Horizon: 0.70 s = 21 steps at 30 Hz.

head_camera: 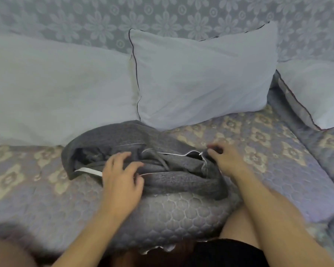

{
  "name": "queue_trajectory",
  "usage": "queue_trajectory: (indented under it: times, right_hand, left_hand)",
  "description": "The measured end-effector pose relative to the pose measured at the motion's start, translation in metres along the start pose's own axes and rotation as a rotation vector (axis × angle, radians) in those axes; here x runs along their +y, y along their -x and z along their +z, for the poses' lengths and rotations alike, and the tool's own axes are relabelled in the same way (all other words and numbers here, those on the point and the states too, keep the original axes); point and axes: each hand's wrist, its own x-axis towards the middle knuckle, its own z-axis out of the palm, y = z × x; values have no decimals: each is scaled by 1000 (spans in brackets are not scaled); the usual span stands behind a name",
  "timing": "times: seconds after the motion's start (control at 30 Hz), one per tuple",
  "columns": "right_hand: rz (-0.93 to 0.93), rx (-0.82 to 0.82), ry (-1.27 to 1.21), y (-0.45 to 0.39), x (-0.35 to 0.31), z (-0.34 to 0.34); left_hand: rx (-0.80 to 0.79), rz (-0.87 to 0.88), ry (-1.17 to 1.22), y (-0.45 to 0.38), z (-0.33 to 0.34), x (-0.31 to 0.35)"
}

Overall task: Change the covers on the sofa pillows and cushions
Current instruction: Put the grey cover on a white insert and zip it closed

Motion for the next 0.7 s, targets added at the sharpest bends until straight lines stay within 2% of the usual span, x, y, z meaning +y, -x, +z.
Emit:
queue_trajectory:
  times: [0.07,0.17,0.23,0.33,0.43,0.53,0.6,0.7]
  right_hand:
    - [-102,128,-60,11,-10,-7]
    - [-251,327,-85,34,-20,-23]
    - [-228,291,-59,36,-8,-22]
    - [-136,51,4,28,18,-5]
    - [-152,-59,21,19,16,-1]
    - [-205,-162,38,19,8,0]
    - [-261,-111,26,25,4,2]
    - [-313,66,-201,44,-16,-10]
  left_hand:
    - [-87,30,326,-6,3,40]
    - [-247,-126,610,-10,10,91]
    - [-373,-180,616,-8,28,109]
    - [-577,-137,434,2,51,117]
    - [-607,-125,274,10,55,112]
    - [-721,-212,329,11,45,104]
    - [-753,-267,453,10,36,94]
    - [-610,-221,496,7,17,84]
